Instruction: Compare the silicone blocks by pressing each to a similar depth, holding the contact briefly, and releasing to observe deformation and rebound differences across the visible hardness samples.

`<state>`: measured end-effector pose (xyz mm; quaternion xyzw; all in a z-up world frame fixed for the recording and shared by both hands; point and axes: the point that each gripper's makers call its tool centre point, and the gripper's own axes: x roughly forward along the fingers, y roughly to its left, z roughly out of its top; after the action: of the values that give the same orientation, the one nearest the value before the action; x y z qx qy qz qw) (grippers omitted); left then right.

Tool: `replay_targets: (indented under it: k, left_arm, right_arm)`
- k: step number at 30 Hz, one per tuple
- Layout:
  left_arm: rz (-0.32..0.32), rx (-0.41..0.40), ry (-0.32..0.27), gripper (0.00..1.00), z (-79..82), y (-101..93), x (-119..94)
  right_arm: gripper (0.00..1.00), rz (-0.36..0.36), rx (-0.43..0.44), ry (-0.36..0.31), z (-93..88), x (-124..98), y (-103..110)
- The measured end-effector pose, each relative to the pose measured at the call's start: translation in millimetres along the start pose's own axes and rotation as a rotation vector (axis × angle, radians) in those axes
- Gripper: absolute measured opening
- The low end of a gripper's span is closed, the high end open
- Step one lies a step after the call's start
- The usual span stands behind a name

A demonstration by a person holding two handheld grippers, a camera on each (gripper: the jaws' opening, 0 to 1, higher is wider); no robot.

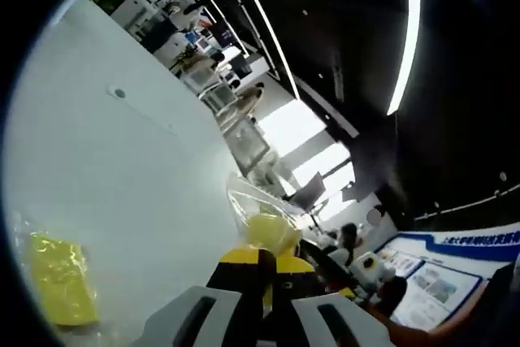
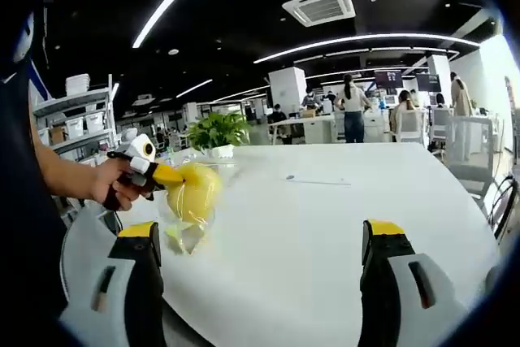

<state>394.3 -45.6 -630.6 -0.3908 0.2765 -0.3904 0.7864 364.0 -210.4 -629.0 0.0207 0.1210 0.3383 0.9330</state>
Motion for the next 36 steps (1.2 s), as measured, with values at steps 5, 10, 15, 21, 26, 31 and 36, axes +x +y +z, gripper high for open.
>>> replay_targets:
  k: [5,10,15,21,26,31,36]
  left_arm:
    - [0.02,-0.05,0.022,0.0,-8.0,14.9,7]
    - [0.041,-0.089,0.061,0.0,-19.4,33.5,14]
    - [0.073,-0.152,0.067,0.0,-27.1,55.3,15]
    - [0.113,-0.219,0.091,0.0,-37.8,79.2,18]
    - [0.143,-0.248,0.1,0.0,-42.9,90.2,18]
    - [0.172,-0.263,0.125,0.0,-49.7,97.7,21]
    - [0.195,-0.292,0.13,0.0,-54.6,103.5,23]
  right_arm:
    - [0.96,0.004,-0.044,0.065,-24.5,-3,6]
    - [0.96,0.008,-0.04,0.081,-39.3,-7,11]
    - [0.96,-0.013,-0.026,0.098,-50.3,-14,8]
    - [0.96,-0.03,-0.003,0.112,-56.8,-19,3]
    - [0.96,-0.038,0.007,0.112,-58.6,-20,2]
    - [0.96,-0.03,0.008,0.126,-64.9,-19,3]
    - [0.96,-0.014,-0.006,0.158,-75.2,-18,10]
